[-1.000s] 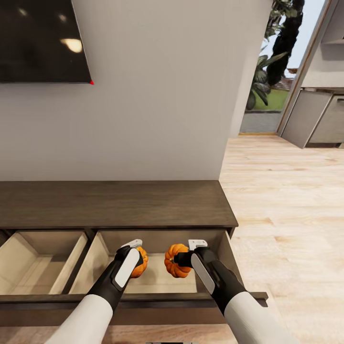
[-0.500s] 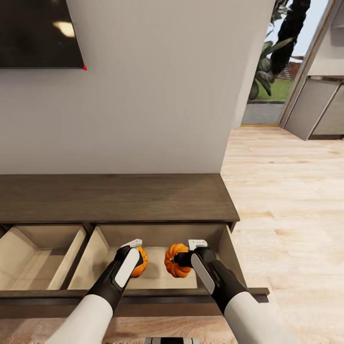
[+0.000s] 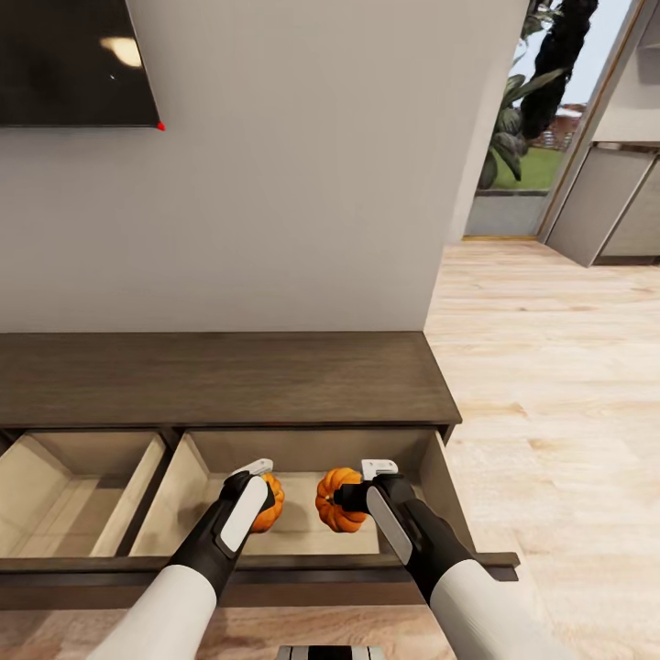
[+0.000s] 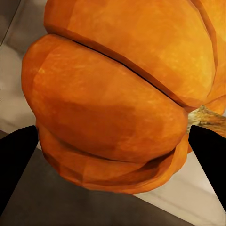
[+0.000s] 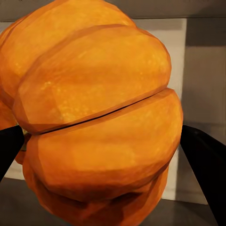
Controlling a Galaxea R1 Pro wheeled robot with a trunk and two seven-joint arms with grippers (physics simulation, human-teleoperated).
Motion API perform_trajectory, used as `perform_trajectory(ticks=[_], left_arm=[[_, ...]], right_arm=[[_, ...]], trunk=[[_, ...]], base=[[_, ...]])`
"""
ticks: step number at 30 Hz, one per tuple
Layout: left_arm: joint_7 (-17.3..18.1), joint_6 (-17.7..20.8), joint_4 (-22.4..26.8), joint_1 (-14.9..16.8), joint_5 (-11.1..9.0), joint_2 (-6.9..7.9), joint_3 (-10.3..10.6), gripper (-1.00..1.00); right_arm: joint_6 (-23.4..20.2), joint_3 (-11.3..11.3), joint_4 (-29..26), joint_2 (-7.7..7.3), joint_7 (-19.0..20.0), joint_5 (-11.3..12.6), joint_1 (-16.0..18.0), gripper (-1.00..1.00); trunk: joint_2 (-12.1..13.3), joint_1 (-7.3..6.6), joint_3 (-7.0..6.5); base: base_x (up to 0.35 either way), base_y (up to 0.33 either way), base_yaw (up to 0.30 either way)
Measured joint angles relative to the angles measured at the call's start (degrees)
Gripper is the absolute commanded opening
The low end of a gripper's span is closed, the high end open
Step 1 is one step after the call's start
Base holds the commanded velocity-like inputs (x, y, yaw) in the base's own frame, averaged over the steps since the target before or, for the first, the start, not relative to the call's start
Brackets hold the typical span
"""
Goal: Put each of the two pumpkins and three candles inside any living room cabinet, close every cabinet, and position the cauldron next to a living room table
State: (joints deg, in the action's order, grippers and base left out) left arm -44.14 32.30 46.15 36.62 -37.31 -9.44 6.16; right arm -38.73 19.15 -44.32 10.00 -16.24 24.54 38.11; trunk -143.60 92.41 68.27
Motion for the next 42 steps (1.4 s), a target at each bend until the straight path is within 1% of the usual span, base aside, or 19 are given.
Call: perform_trajectory(ticks=[3, 12, 15, 19, 22, 26, 28, 30, 32, 34, 37, 42], left_arm=[[0.0, 0.0, 0.1, 0.0, 0.0, -0.05, 0.0, -1.0], [0.0, 0.1, 0.1, 0.0, 0.0, -0.07, 0.0, -1.0], [0.0, 0.0, 0.1, 0.0, 0.0, -0.09, 0.0, -1.0], [0.0, -0.1, 0.1, 0.0, 0.0, -0.09, 0.0, -1.0], [0.1, -0.3, 0.1, 0.0, 0.0, -0.09, 0.0, -1.0], [0.1, -0.5, 0.1, 0.0, 0.0, -0.08, 0.1, -1.0], [0.1, -0.6, 0.1, 0.0, 0.0, -0.09, 0.1, -1.0], [0.1, -1.0, 0.1, 0.0, -0.1, -0.09, 0.9, -1.0], [0.1, -2.5, 0.1, 0.0, -0.1, -0.1, 2.9, -1.0], [0.0, -2.8, 0.1, 0.0, -0.1, -0.09, 3.7, -1.0], [0.0, -3.0, 0.1, 0.0, -0.1, -0.09, 4.2, -1.0], [0.0, -3.1, 0.1, 0.0, -0.1, -0.09, 4.4, -1.0]], right_arm=[[0.0, 0.0, 0.0, 0.0, 0.0, 0.0, 0.0, -1.0], [0.2, 0.0, 0.0, 0.0, 0.0, -0.1, 0.0, -1.0], [3.1, 0.0, 0.1, 0.0, 0.0, -0.2, 0.0, -1.0], [4.9, 0.1, 0.3, 0.0, -0.2, -0.3, 0.0, -1.0], [7.3, 0.3, 0.5, 0.0, -0.2, -0.3, 0.0, -1.0], [8.3, 0.9, 0.7, 0.0, -0.5, -0.2, 0.0, -1.0], [8.8, 1.0, 0.7, 0.0, -0.6, -0.2, 0.0, -1.0], [9.3, 1.0, 1.5, 0.0, -0.6, -0.1, 0.0, -1.0], [9.5, 0.9, 2.7, 0.0, -0.7, -0.1, 0.0, -1.0], [9.5, 0.9, 3.0, 0.0, -0.7, -0.2, 0.0, -1.0], [9.6, 0.9, 3.2, 0.0, -0.8, -0.1, 0.1, -1.0], [9.7, 0.9, 3.2, 0.0, -0.9, -0.1, 0.1, -1.0]], trunk=[[0.0, 0.0, 0.0], [-0.1, 0.24, 1.99], [-0.1, 0.23, 1.99], [-0.1, 0.23, 1.99], [-0.1, 0.23, 1.99], [-0.2, 0.34, 2.88], [-0.2, 0.34, 2.88], [-0.2, 0.34, 2.88], [-0.2, 0.34, 2.88], [-0.2, 0.37, 3.1], [-0.2, 0.45, 3.76], [-0.2, 0.44, 3.77]], base=[[0.004, 0.003, 0.0], [0.0, 0.0, 0.0], [0.0, 0.0, 0.0], [0.0, 0.0, 0.0], [0.0, 0.0, 0.0], [0.0, 0.0, 0.0], [0.0, 0.0, 0.0], [0.0, 0.0, 0.0], [0.0, 0.0, 0.0], [0.0, 0.0, 0.0], [0.0, 0.0, 0.0], [0.0, 0.0, 0.0]])
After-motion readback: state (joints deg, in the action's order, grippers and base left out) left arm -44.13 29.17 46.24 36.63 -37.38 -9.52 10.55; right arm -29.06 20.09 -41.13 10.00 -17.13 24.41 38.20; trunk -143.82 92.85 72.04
